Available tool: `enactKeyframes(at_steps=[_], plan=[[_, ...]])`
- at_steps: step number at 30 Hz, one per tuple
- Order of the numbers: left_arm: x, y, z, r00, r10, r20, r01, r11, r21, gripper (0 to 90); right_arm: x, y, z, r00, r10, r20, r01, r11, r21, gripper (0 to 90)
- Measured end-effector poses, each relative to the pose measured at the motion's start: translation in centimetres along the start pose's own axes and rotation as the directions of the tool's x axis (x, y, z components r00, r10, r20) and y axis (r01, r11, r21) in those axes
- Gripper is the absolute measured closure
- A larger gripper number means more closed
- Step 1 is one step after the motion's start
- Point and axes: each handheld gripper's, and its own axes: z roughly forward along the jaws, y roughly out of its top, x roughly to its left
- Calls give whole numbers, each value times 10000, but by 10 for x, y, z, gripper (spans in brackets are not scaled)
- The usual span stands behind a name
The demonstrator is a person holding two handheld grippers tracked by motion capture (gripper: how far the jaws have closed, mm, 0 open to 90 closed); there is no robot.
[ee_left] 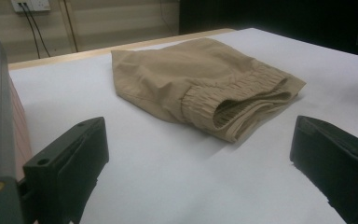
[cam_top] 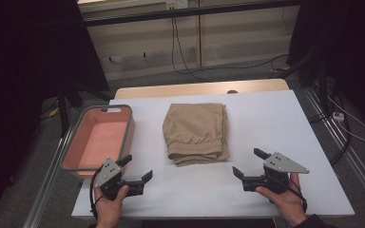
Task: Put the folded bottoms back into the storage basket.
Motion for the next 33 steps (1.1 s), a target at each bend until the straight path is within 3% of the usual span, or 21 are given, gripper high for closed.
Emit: enactKeyframes(at_steps=[8,19,29,31,33], plan=[[-1,1,2,10000,77,55,-78,10000,60,44,7,9,15,9982,-114,-585,134,9993,348,58],[-3,1,0,9993,289,231,-290,9996,6,44,25,15,42,9873,-580,-1478,733,9923,1001,49],[-4,0,-2,9988,381,308,-382,9993,15,44,34,27,69,9673,-1411,-2109,1789,9686,1724,78],[-3,-1,-3,9987,390,323,-391,9992,36,44,36,29,74,9625,-1414,-2314,1852,9661,1798,81],[-3,-1,-3,9987,373,343,-373,9993,13,44,37,31,81,9566,-1381,-2568,1953,9574,2128,78]])
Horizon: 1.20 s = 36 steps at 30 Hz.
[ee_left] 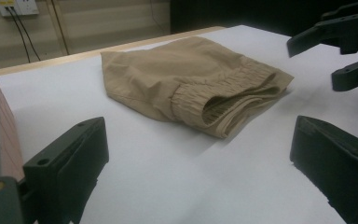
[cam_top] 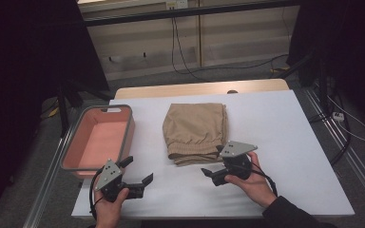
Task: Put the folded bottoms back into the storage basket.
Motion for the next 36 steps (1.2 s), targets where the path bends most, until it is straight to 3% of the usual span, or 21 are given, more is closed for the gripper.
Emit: enactKeyframes(at_steps=[1,4,9,10,13,15,18,21,22,25,27,28,31,32,33,34,35,36], plan=[[0,0,0,10000,0,0,0,10000,0,44,0,0,0,10000,0,0,0,10000,0,78],[-1,0,1,9999,75,78,-76,10000,29,44,-4,6,12,9989,-462,65,456,9960,767,114],[-2,0,1,10000,55,74,-56,10000,37,44,-8,14,17,9973,-691,231,666,9934,939,185],[-2,0,1,9999,129,68,-129,9999,106,44,-11,16,21,9978,-661,-44,662,9927,1011,194],[-3,2,2,9996,261,113,-262,9996,128,45,-10,17,31,9936,-1127,49,1103,9800,1658,222],[-4,2,3,9996,263,143,-265,9996,120,45,-9,17,34,9943,-1057,-108,1060,9801,1678,220],[-6,1,3,9991,358,240,-364,9990,249,45,-8,22,37,9872,-1591,-96,1582,9707,1806,229],[-6,1,3,9993,315,208,-320,9992,233,45,-12,30,36,9870,-1601,-154,1606,9754,1507,294],[-5,0,4,9993,300,205,-306,9990,333,45,-17,36,40,9871,-1545,-413,1591,9749,1556,292],[-6,0,6,9990,381,225,-392,9980,492,45,-20,33,53,9850,-1522,-808,1644,9703,1772,344],[-6,0,6,9989,370,274,-383,9979,517,45,-20,31,57,9851,-1426,-960,1575,9725,1715,372],[-6,0,6,9987,424,282,-437,9978,489,45,-17,27,64,9790,-1822,-910,1976,9579,2084,386],[-6,-1,6,9989,350,306,-366,9979,526,45,-15,27,65,9749,-1991,-997,2161,9543,2064,387],[-5,-1,6,9990,352,288,-367,9978,543,45,-14,26,66,9705,-2175,-1037,2359,9456,2242,369],[-5,-1,6,9990,352,288,-367,9978,543,45,-14,26,66,9705,-2175,-1037,2359,9456,2242,369],[-6,-1,6,9989,455,58,-458,9972,591,44,-13,25,67,9642,-2449,-1020,2627,9352,2375,391],[-6,-1,6,9989,455,58,-458,9972,591,43,-13,25,67,9642,-2449,-1020,2627,9352,2375,391],[-6,-1,7,9990,435,136,-443,9970,633,43,-12,23,69,9573,-2620,-1219,2851,9250,2511,402]])
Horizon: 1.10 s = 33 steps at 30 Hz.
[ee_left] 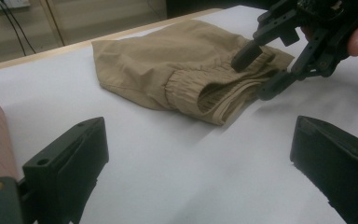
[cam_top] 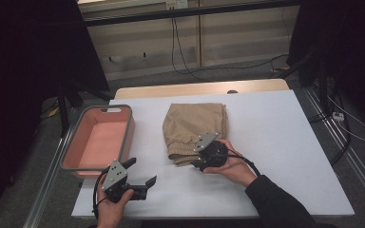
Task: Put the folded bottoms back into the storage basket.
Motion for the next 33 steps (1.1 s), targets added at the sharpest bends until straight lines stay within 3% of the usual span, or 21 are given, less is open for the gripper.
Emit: enactKeyframes(at_steps=[1,6,12,13,14,18,22,24,25,31,33], plan=[[0,0,0,10000,0,0,0,10000,0,43,0,0,0,10000,0,0,0,10000,0,402],[0,0,0,10000,58,-2,-58,10000,21,43,3,0,4,9957,-921,101,914,9941,589,419],[-1,0,1,10000,57,9,-57,10000,48,43,1,1,6,9953,-967,-21,965,9922,794,429],[-1,0,1,10000,33,29,-33,10000,39,43,1,2,6,9945,-1050,-34,1049,9908,860,469],[-2,0,3,9999,70,121,-71,9999,93,43,0,3,6,9882,-1474,423,1426,9847,1001,602],[-4,1,5,9996,97,254,-99,9999,100,43,-5,1,6,9878,-1559,41,1550,9845,821,599],[-6,1,7,9992,152,365,-157,9998,124,43,-5,-1,6,9843,-1764,12,1758,9814,774,606],[-5,2,10,9993,84,370,-89,9999,148,43,-6,-2,6,9773,-2100,268,2079,9759,663,718],[-6,2,11,9994,66,332,-71,9999,149,43,-6,-1,6,9813,-1901,316,1873,9795,744,731],[-11,4,17,9981,269,546,-285,9992,287,43,-3,0,7,9798,-1913,580,1867,9794,769,779],[-12,4,18,9979,247,594,-265,9992,288,42,-5,0,6,9840,-1707,514,1673,9837,653,785]])
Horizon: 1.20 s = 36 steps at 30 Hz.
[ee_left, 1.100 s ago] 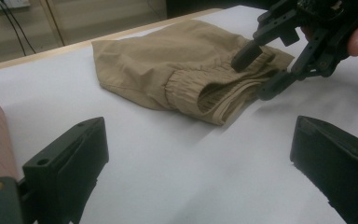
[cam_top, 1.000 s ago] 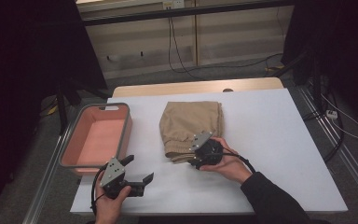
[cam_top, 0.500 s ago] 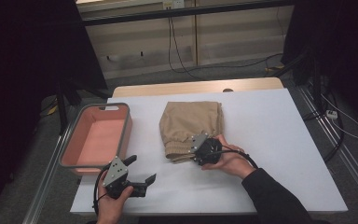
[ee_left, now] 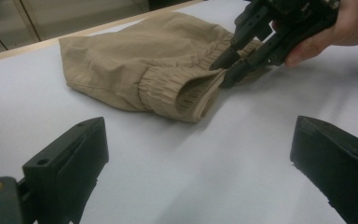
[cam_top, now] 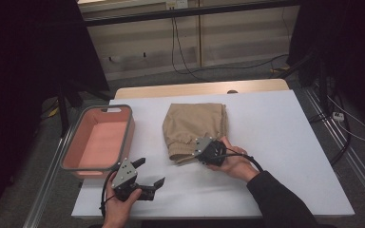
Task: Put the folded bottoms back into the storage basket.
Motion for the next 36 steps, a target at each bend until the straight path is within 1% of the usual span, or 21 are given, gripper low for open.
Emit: enactKeyframes(at_steps=[1,6,7,9,11,12,14,15,17,18,19,20,21,23,24,27,28,29,32,34,36], plan=[[0,0,0,10000,-60,57,60,10000,51,44,-4,-1,-1,9994,266,-201,-268,9996,-89,789],[5,2,3,9995,-306,88,305,9994,178,51,-7,-2,-4,9983,476,-344,-486,9984,-294,796],[7,3,4,9989,-464,85,463,9989,118,58,-9,-3,-7,9971,621,-434,-640,9970,-445,798],[9,4,4,9992,-394,58,394,9991,131,72,-10,-4,-8,9962,718,-492,-744,9958,-533,798],[12,7,7,9979,-642,84,642,9979,31,71,-12,-4,-12,9945,889,-555,-928,9930,-727,799],[12,7,7,9979,-642,84,642,9979,31,75,-13,-5,-14,9943,907,-567,-950,9923,-790,799],[16,8,10,9939,-1084,206,1084,9941,11,82,-13,-5,-15,9938,915,-624,-966,9917,-846,799],[18,10,14,9928,-1195,92,1192,9926,214,80,-13,-6,-17,9924,1009,-711,-1070,9904,-876,799],[21,13,20,9919,-1263,137,1257,9913,383,80,-12,-5,-18,9918,1009,-784,-1078,9900,-905,799],[21,13,20,9919,-1263,137,1257,9913,383,81,-12,-5,-18,9918,1009,-784,-1078,9900,-905,799],[25,17,25,9908,-1263,479,1240,9911,479,81,-11,-5,-20,9921,934,-837,-1013,9903,-955,799],[25,17,25,9908,-1263,479,1240,9911,479,81,-11,-5,-20,9921,934,-837,-1013,9903,-955,799],[26,22,29,9937,-1083,276,1065,9926,580,81,-8,-4,-22,9924,905,-830,-983,9906,-952,799],[28,24,30,9936,-1104,238,1091,9928,487,81,-6,-5,-23,9927,875,-828,-954,9907,-971,799],[32,28,29,9946,-960,396,955,9953,152,79,-3,-6,-24,9930,868,-802,-945,9906,-988,799],[34,35,30,9947,-934,426,919,9951,371,52,2,-7,-27,9932,862,-778,-939,9904,-1012,798],[36,37,31,9938,-1007,477,993,9946,308,52,2,-7,-27,9932,862,-778,-939,9904,-1012,798],[37,41,31,9943,-974,432,956,9946,414,74,5,-8,-30,9925,886,-841,-976,9892,-1090,798],[39,44,34,9944,-976,402,960,9946,392,58,8,-8,-34,9911,890,-985,-1008,9874,-1217,798],[40,46,40,9959,-899,106,893,9950,448,54,9,-10,-35,9898,942,-1068,-1074,9862,-1262,798],[41,47,43,9957,-928,31,926,9947,450,50,9,-10,-36,9893,951,-1107,-1093,9854,-1305,798]])
